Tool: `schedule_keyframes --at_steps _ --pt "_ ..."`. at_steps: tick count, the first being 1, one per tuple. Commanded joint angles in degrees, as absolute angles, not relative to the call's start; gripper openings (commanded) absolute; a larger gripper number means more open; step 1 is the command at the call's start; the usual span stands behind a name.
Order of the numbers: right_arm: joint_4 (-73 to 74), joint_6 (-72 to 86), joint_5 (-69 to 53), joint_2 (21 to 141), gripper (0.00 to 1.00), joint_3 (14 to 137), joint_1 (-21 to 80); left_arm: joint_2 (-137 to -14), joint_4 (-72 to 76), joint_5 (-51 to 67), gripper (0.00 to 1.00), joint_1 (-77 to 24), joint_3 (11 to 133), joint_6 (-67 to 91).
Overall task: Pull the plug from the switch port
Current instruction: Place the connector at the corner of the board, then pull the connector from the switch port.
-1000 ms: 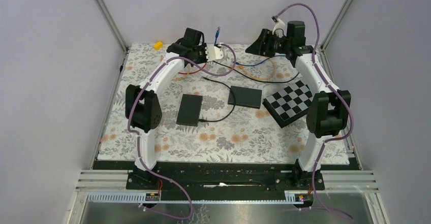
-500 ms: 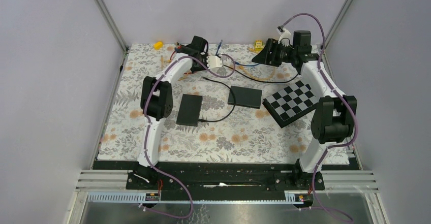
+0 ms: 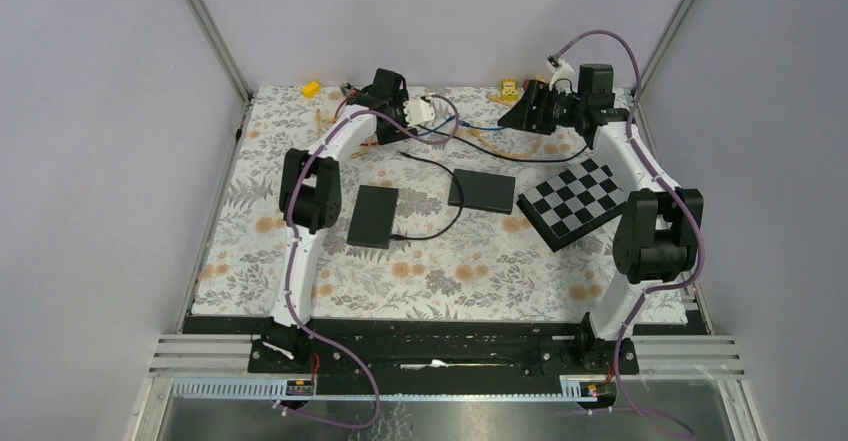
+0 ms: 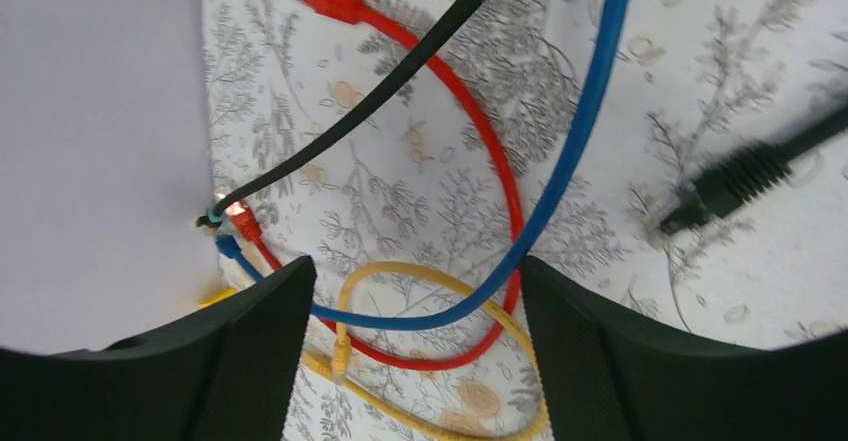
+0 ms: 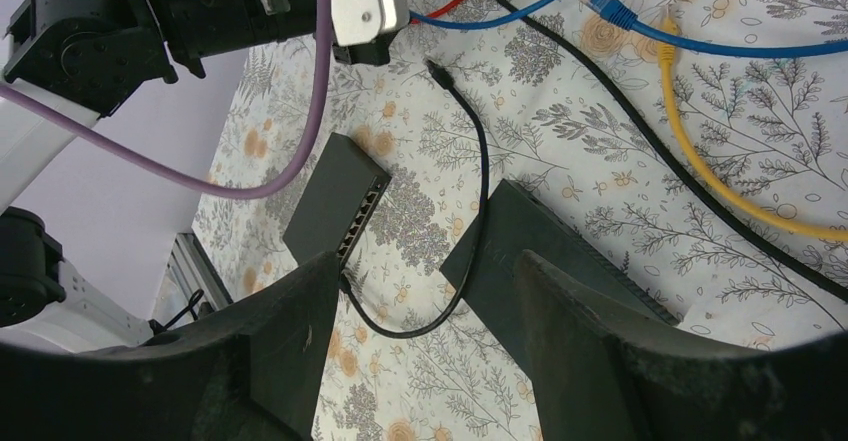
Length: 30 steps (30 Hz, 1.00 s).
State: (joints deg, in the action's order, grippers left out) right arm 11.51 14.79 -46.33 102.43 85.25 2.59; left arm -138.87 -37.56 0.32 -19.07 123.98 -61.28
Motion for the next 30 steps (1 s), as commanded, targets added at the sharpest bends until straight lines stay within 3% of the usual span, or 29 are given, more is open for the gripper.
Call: schedule_keyframes --at_steps 1,5,15,22,30 --pt "10.63 13.72 -48.23 102.1 0.71 84.55 2.4 -135.91 -27.75 -2.7 0.8 -18.94 120.96 -56.38" --pt "10.63 13.17 -48.47 101.42 0.71 83.07 2.34 -130.43 -23.63 -3.5 0.98 -18.96 114.18 -54.17" --pt "10.64 10.64 -50.3 97.95 0.75 78.07 2.31 -106.9 -16.91 -0.27 0.99 -18.57 92.54 -40.1" --pt "13.53 4.57 -50.17 93.99 0.8 72.88 3.87 -91.4 -17.32 8.78 0.99 -14.25 75.97 -24.61" --pt "19.39 -8.08 -43.61 93.47 0.8 70.86 17.4 -82.34 -18.25 26.9 0.99 -3.1 60.14 -12.2"
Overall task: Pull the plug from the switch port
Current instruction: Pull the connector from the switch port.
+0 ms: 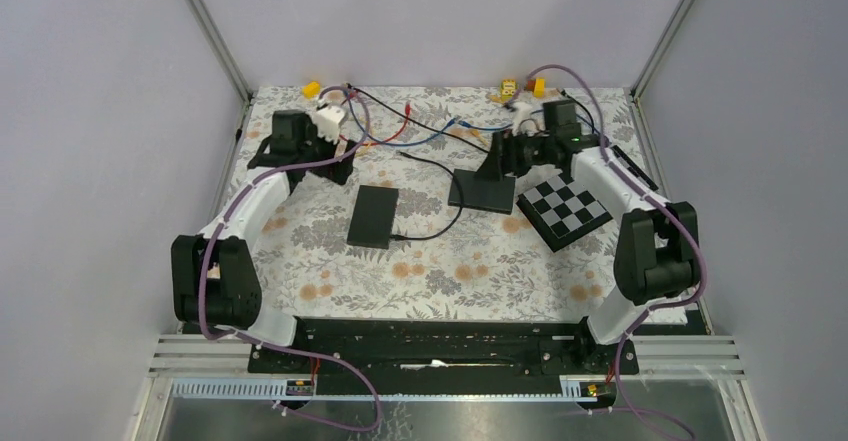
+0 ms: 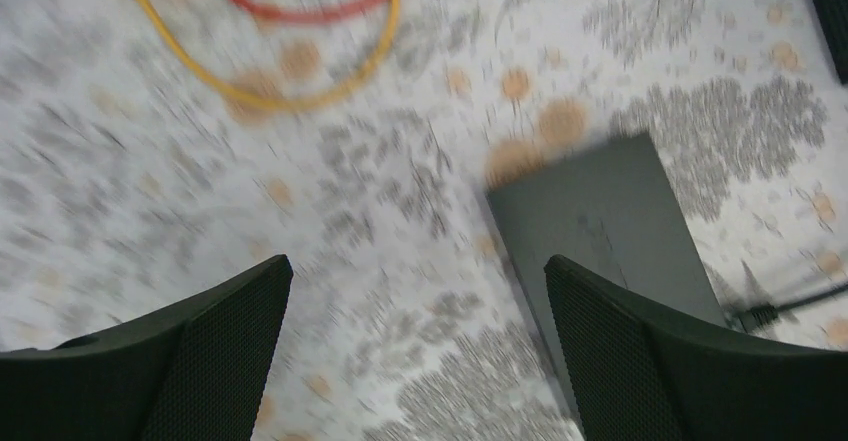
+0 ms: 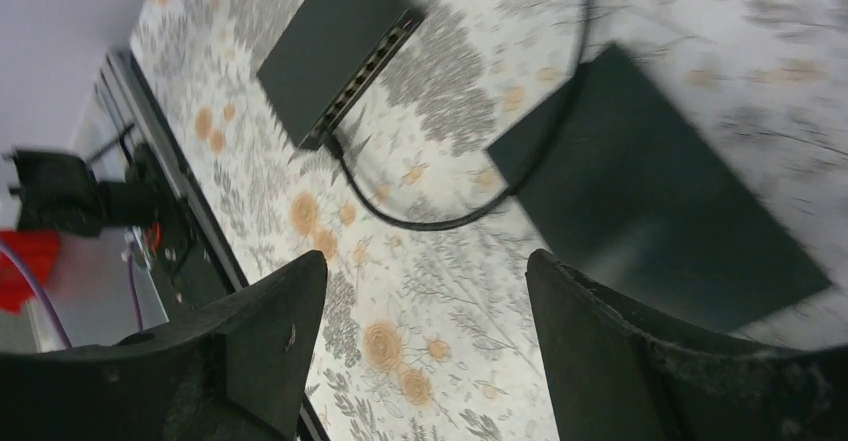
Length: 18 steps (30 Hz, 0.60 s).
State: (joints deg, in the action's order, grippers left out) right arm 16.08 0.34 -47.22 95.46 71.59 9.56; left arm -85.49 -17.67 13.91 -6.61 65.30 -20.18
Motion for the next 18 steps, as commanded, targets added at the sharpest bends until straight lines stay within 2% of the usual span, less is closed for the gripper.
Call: schedule_keyframes --at_steps 1,8,18 --pt "19.54 -8.69 -42.91 94.03 0.8 71.11 19.54 -82.05 -18.67 29.19 0.99 -2.21 58.53 -11.98" --pt "21.33 -9.75 -43.69 103.7 0.78 78.04 29.34 -81.62 -26.45 39.44 0.99 1.96 53.26 -17.94" --pt "21.48 -4.02 -51.65 121.56 0.7 89.94 35.93 -74.41 -30.61 39.64 0.99 2.2 44.46 -44.37"
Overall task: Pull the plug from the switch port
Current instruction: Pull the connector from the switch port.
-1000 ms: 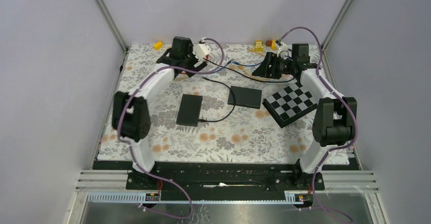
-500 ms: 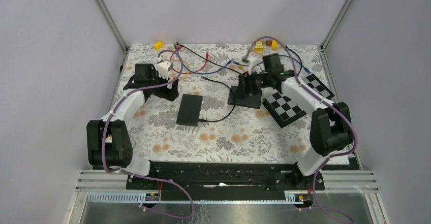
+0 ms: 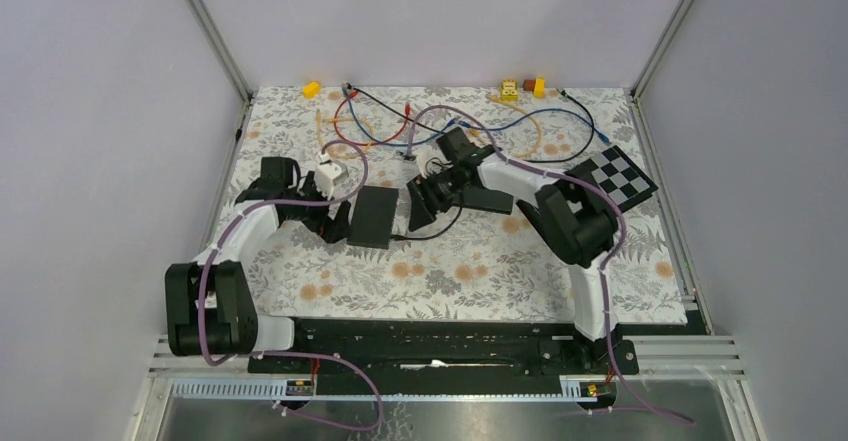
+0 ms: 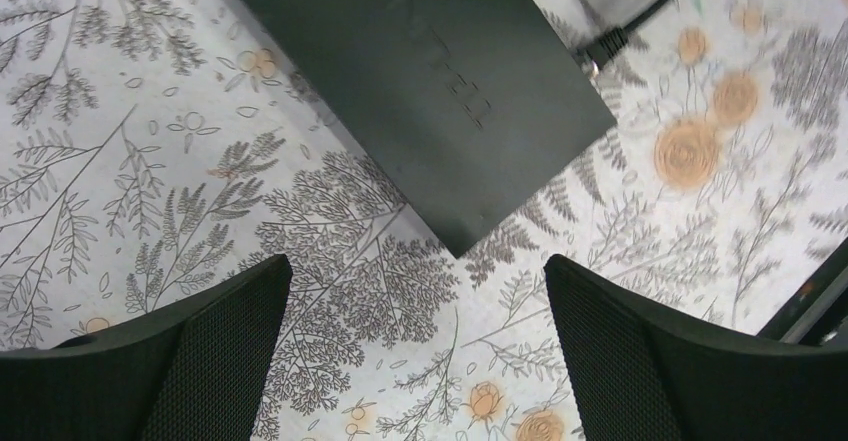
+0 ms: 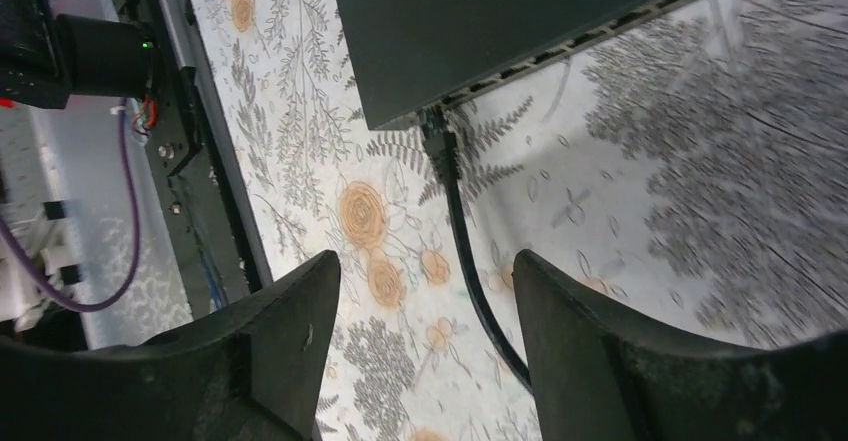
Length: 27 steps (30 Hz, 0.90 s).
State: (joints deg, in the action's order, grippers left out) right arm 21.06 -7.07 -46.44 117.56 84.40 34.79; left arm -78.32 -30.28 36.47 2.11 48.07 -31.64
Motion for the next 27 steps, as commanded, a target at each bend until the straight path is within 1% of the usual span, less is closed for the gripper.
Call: schedule_keyframes --at_steps 1,5,10,19,22,27 --pt "21.38 -3.04 -52.48 122.92 0.69 91.01 35.96 -73.94 -30.13 39.7 0.99 2.2 43.4 -45.76" --pt "20.26 -0.62 -53.9 126.0 0.67 92.63 36.05 -73.75 -26.01 38.17 0.96 2.04 40.16 -48.19" --pt "18.59 0.81 -54.35 127.92 0.66 91.92 36.12 -76.36 -22.35 36.52 0.91 0.6 38.42 -49.32" --pt "16.53 3.97 -55.8 130.65 0.64 91.85 36.13 -81.6 -19.44 29.37 0.8 -6.01 40.18 -43.06" --pt "16.18 4.64 -56.22 131.4 0.63 92.08 36.12 -83.29 -19.27 27.36 0.75 -6.97 41.11 -40.53" --pt "15.58 5.78 -56.33 132.82 0.61 92.64 36.13 -83.95 -18.91 26.4 0.7 -8.01 41.59 -37.03"
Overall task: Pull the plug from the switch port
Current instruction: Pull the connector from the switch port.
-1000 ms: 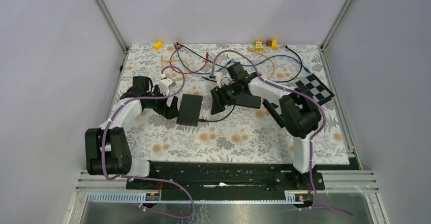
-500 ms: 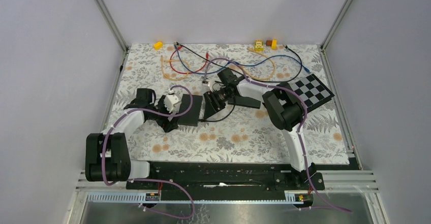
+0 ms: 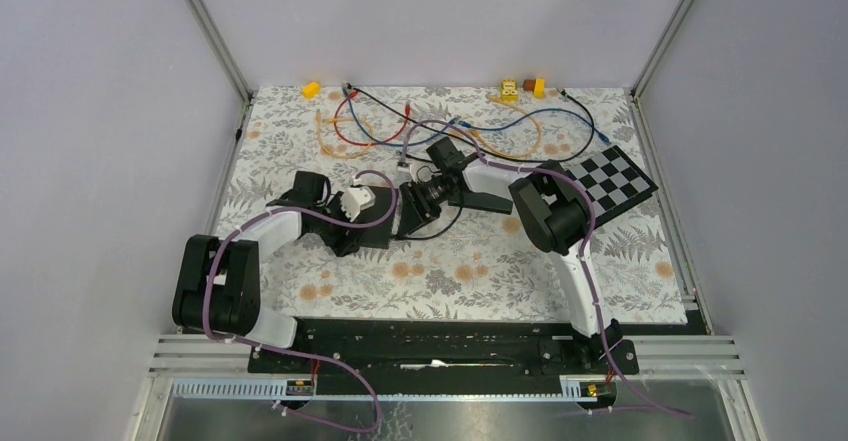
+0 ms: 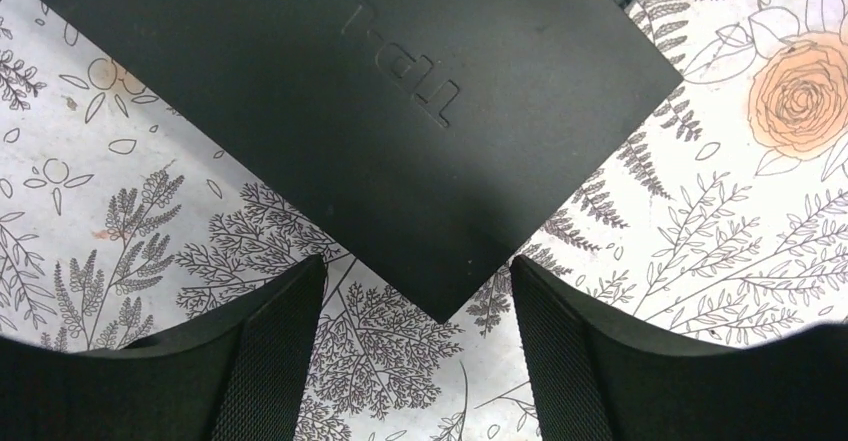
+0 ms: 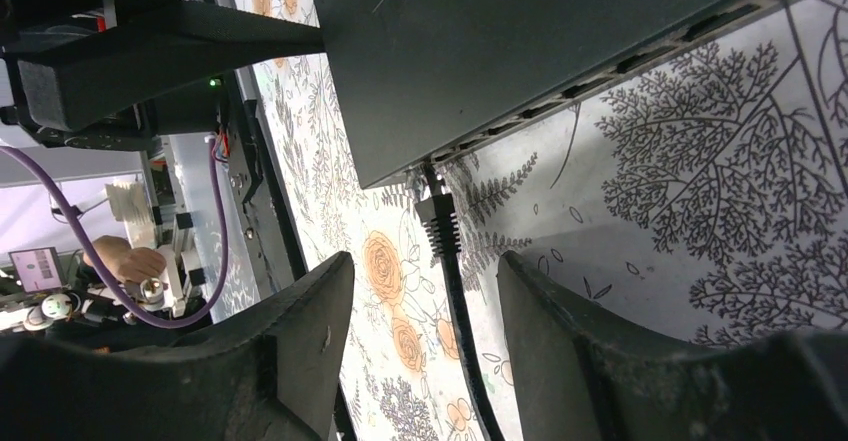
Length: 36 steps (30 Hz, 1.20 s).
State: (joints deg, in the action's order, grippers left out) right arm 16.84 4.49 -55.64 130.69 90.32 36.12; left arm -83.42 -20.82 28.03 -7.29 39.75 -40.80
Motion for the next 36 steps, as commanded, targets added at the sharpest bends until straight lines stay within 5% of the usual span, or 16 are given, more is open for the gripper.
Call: schedule_keyframes --at_steps 1,36 --pt "15.56 6.13 -56.45 133.26 0.61 92.9 36.12 -83.98 -18.94 26.89 0.7 -8.14 41.7 -36.06" --pt "16.72 4.1 -61.27 139.16 0.48 96.33 35.01 -86.31 -12.83 26.85 0.62 -13.69 38.93 -22.1"
